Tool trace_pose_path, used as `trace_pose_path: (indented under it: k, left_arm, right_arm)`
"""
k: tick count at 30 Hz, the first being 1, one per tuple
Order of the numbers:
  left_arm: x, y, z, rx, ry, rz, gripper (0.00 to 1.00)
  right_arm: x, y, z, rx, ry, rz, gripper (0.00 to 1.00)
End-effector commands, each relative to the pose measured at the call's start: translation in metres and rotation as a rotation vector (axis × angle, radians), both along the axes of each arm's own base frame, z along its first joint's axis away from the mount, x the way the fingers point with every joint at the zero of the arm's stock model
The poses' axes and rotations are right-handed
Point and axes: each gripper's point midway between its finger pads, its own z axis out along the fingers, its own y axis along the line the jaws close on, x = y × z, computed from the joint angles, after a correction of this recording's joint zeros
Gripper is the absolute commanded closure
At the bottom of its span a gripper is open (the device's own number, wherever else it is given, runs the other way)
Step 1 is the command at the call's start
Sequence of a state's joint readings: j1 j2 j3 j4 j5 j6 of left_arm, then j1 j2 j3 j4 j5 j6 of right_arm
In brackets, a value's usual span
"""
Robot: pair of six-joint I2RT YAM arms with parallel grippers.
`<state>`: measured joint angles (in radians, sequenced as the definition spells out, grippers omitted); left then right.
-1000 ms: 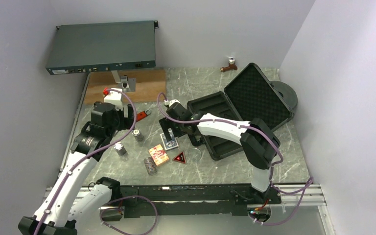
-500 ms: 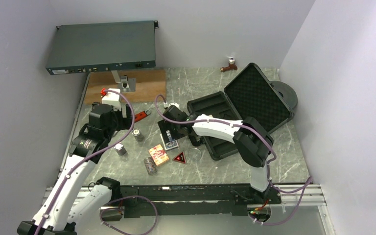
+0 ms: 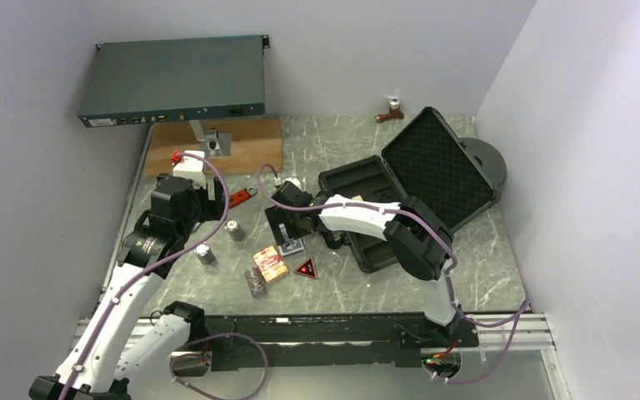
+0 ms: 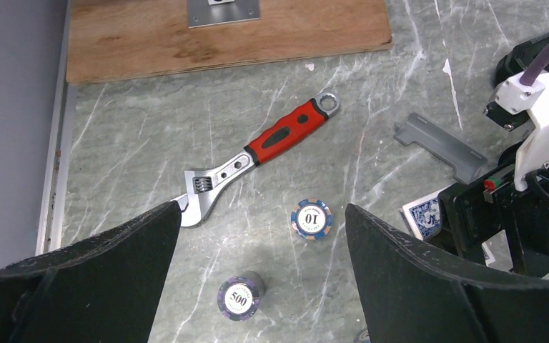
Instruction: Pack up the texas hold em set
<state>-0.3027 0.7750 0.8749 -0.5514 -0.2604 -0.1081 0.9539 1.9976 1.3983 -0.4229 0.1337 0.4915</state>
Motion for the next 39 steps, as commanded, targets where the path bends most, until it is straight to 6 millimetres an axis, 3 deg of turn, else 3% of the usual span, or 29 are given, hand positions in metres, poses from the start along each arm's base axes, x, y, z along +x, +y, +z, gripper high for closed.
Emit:
trace_pose_path:
  k: [1,10,20,29,32,35,39]
  left_arm:
    - [0.005,-0.001,0.017,-0.001,-0.045,-0.005,0.09]
    - [0.006,0.000,0.014,0.005,-0.036,0.002,0.09]
    - [0.006,-0.001,0.013,0.005,-0.032,0.001,0.10]
    - [0.007,-0.001,0.011,0.001,-0.027,0.002,0.09]
    - [0.007,-0.001,0.012,0.000,-0.030,0.002,0.09]
    - [0.006,0.002,0.013,0.008,-0.036,0.016,0.09]
    - [0.007,0.001,0.013,0.005,-0.033,0.011,0.09]
  right_arm:
    - [0.004,0.012,0.010,0.023,-0.024,0.000,0.07]
    - [-0.001,0.014,-0.003,-0.013,-0.015,0.029,0.09]
    - [-0.006,0.001,-0.010,-0.126,-0.047,0.032,0.19]
    - [-0.009,0.002,-0.016,-0.169,-0.065,0.042,0.25]
    - [-0.011,0.003,-0.018,-0.177,-0.063,0.055,0.37]
    - [-0.014,0.003,-0.018,-0.181,-0.059,0.077,0.61]
    - [-0.011,0.005,0.004,-0.163,-0.082,0.085,0.84]
